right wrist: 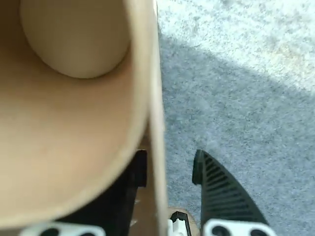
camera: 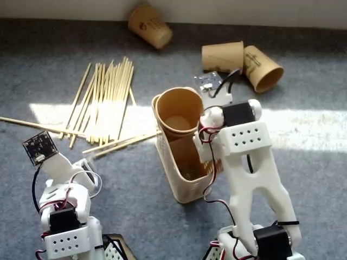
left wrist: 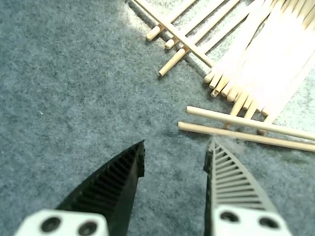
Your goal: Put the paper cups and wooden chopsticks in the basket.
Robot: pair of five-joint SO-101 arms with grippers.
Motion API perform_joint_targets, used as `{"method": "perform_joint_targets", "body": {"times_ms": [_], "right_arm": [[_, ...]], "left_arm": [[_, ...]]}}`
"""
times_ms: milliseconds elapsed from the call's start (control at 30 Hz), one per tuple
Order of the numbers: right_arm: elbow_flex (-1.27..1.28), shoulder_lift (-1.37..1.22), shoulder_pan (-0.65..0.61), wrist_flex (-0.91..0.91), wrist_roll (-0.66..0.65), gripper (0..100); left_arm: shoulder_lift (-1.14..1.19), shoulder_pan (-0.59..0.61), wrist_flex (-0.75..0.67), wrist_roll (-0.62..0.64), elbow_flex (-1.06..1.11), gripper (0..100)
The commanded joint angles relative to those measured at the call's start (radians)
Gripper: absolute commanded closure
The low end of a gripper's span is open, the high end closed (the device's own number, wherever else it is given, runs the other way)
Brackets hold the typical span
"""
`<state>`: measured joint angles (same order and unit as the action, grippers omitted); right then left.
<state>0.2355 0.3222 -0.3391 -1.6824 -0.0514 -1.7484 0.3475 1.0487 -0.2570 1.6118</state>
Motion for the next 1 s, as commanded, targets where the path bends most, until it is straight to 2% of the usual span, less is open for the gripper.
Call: {"method": "perform_joint_targets", "body": {"times_ms": [0, 433, 600, 833, 967], "right_arm": [[-0.008, 0.044, -0.008, -0.015, -0.020, 76.7], [-0.292, 0.291, 0.111, -0.002, -0.028, 76.7], [-0.286, 0.404, 0.203, 0.104, -0.031, 76.7], [-0.286, 0.426, 0.234, 0.153, -0.230, 76.7], [-0.269, 0.407, 0.349, 0.272, -0.281, 76.7]], "left_arm": [[-0.010, 0.001, -0.015, 0.008, -0.002, 79], [-0.010, 0.001, -0.020, 0.008, -0.001, 79], [-0.010, 0.001, -0.020, 0.008, -0.001, 79], [-0.010, -0.001, -0.021, 0.008, 0.008, 79], [-0.010, -0.001, -0.021, 0.008, 0.008, 79]]}}
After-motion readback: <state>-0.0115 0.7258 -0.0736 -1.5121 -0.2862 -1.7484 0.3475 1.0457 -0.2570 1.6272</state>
